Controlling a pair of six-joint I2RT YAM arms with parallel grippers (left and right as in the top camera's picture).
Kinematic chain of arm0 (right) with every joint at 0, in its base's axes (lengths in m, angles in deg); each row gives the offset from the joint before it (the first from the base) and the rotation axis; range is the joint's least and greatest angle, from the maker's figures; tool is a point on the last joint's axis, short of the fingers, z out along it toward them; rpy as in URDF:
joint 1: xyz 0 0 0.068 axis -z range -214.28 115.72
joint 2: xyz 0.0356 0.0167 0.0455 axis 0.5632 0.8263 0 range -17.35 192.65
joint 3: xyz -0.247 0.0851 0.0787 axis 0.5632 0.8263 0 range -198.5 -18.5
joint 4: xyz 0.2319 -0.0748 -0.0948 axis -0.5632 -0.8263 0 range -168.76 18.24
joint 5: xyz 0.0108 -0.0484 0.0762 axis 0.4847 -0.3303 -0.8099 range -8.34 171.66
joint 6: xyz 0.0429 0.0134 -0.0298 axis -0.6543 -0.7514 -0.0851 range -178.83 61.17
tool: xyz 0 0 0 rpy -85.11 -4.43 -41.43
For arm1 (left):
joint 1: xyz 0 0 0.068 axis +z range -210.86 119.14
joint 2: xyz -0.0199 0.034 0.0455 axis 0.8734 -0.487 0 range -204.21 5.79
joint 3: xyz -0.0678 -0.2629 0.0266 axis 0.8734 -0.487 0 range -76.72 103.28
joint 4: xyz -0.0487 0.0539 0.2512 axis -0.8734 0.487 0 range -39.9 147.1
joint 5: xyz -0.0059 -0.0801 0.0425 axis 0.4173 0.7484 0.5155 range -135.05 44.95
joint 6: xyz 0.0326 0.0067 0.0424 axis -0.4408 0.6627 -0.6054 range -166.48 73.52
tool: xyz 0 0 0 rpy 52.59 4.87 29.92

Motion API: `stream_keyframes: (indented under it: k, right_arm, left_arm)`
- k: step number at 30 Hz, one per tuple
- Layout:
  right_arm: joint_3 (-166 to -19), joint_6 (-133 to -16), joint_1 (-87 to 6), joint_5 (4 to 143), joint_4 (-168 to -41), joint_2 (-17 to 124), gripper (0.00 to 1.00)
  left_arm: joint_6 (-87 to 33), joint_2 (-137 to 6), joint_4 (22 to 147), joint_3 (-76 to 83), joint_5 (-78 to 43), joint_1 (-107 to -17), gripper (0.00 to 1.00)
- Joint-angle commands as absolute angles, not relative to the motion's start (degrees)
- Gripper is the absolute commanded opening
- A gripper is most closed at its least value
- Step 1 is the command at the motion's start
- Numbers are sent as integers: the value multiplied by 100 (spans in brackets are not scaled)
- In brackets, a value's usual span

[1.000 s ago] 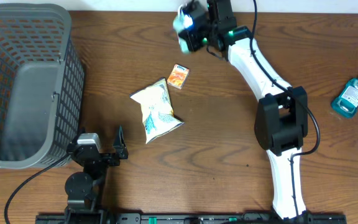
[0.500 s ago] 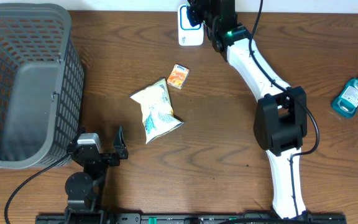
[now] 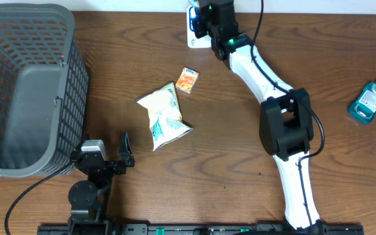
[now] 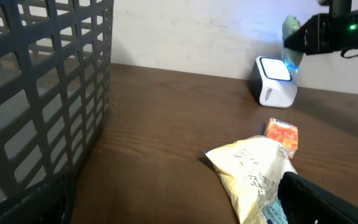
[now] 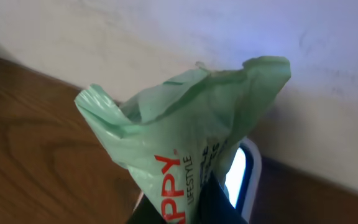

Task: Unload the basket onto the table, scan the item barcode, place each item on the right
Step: 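Hold the wipes packet in front of the scanner window, then carry the wipes to the table's right side and release them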

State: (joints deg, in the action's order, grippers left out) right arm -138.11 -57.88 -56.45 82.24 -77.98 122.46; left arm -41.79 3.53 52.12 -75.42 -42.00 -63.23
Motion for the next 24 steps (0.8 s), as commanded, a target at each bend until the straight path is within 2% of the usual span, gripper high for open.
stream_keyframes:
  k: [1,7,13,17,24]
  right_arm:
    - [-14071,-6360,-5593,9218,-8508,11981,1]
    - [-14073,-6699,-5149,10440,-10388,11592,1]
    - [-14036,-6692,-4190,11183,-12021,11607,1]
    - [-14019,-6695,-3331,11166,-12458,11610,1]
    - [-14010,-6697,-2236,10816,-12495,11614,1]
  left_arm:
    - [-4149,368,5387,-7649,-4209,-6336,98]
    - [-4149,368,5387,-7649,-4209,-6336,98]
    - [-4149,368,5387,-7649,-4209,-6336,97]
    - [-4149,368,5387,-7649,-4209,-6336,98]
    - [-4149,368,5387,-7649,-4209,-6336,98]
